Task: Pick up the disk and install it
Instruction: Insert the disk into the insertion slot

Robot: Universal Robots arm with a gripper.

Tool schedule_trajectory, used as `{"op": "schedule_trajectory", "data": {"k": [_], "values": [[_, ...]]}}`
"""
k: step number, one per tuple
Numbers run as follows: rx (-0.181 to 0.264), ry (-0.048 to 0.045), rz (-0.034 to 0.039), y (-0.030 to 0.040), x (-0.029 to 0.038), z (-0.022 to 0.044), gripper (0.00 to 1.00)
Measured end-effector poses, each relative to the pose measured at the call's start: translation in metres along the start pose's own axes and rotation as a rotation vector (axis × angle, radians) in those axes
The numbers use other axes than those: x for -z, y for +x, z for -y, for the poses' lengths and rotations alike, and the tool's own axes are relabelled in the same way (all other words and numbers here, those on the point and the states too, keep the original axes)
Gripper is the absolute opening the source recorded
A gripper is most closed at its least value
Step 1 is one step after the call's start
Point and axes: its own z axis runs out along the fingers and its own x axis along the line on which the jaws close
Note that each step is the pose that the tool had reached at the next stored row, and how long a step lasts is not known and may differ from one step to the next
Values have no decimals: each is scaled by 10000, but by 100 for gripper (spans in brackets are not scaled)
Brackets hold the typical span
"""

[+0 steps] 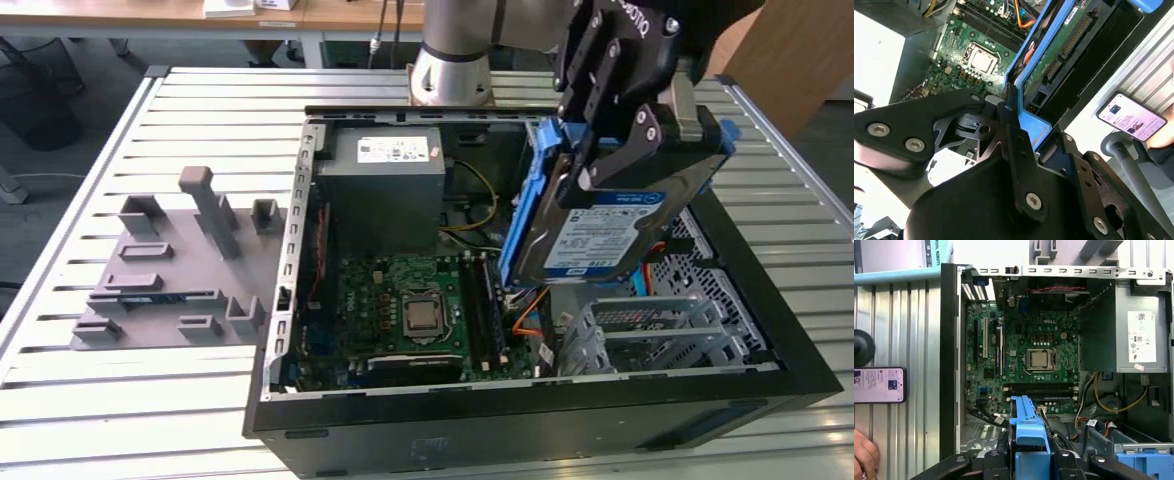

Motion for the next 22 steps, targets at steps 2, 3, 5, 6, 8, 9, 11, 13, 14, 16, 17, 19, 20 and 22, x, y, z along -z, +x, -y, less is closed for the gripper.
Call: {"op": "schedule_trajectory", "data": {"k": [2,3,5,6,8,9,11,13,14,16,17,19,20,22], "values": [[0,0,1,29,-3,14,37],[0,0,2,65,-4,18,37],[0,0,1,93,-5,20,37],[0,0,1,102,-5,22,37],[-1,1,2,112,-5,32,37],[-1,0,0,114,-4,46,37],[-1,0,2,114,-3,90,37],[0,0,0,114,-1,148,37],[0,0,1,114,0,180,37],[-1,0,2,113,1,249,37],[0,0,1,112,2,277,37],[0,0,1,111,2,326,37],[0,0,2,112,2,337,37],[0,0,1,120,1,346,37]]}}
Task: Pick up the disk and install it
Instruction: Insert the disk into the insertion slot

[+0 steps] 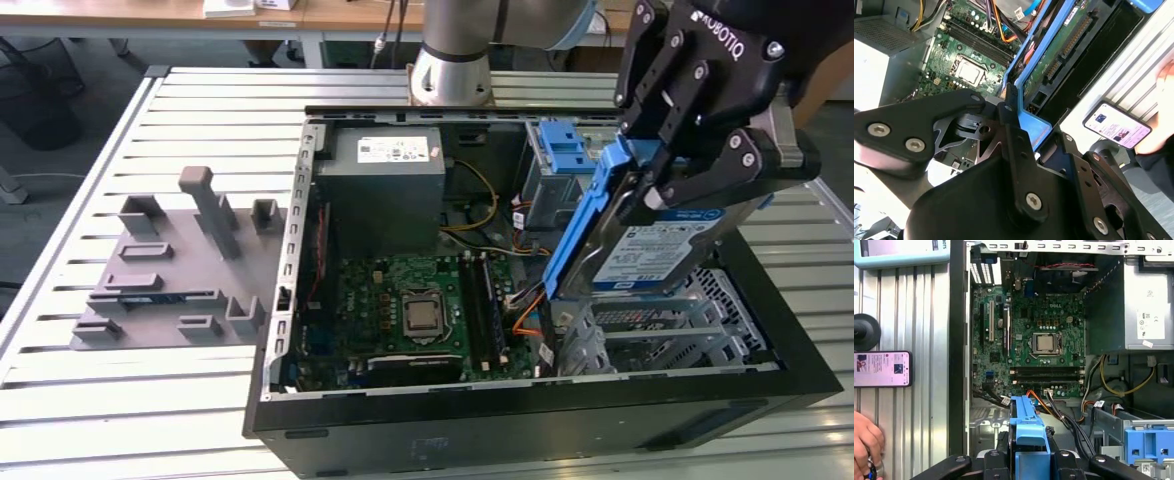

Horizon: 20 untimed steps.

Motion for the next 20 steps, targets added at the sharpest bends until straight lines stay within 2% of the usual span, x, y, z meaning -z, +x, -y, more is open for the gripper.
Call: {"op": "schedule_trajectory", "data": {"k": [7,10,20], "values": [[1,23,1,52,-1,2,37],[1,23,1,80,-3,24,37],[0,-3,-1,83,-9,276,37]]}}
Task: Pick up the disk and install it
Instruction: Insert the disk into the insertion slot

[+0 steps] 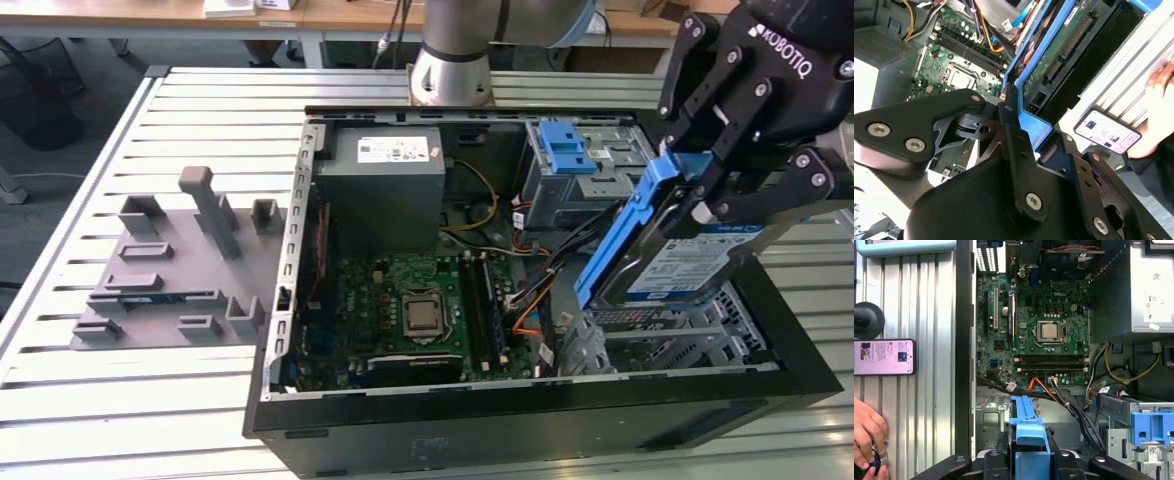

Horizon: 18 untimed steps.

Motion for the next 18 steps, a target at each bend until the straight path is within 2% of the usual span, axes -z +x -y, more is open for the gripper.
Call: {"op": "schedule_trajectory", "data": {"k": [3,11,18], "values": [[0,0,-1,0,-6,49,37],[8,0,1,0,-13,60,37],[76,-3,-2,0,-44,124,37]]}}
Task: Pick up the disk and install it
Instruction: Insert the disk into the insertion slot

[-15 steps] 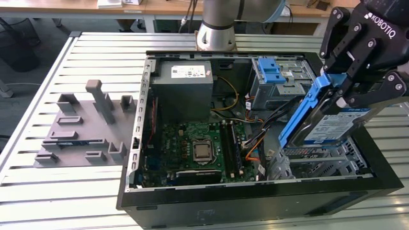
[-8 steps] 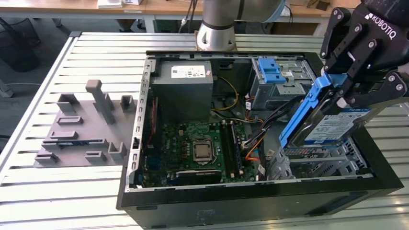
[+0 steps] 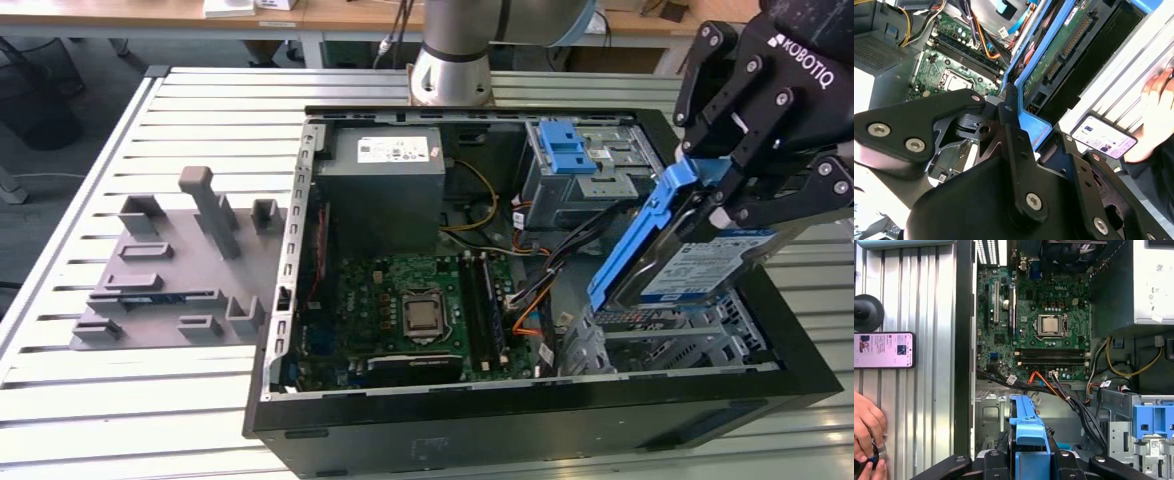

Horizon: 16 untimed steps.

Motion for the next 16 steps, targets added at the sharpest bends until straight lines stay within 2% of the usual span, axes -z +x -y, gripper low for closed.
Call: {"op": "schedule_trajectory", "data": {"k": [16], "values": [[1,0,-1,25,-77,81,37]]}}
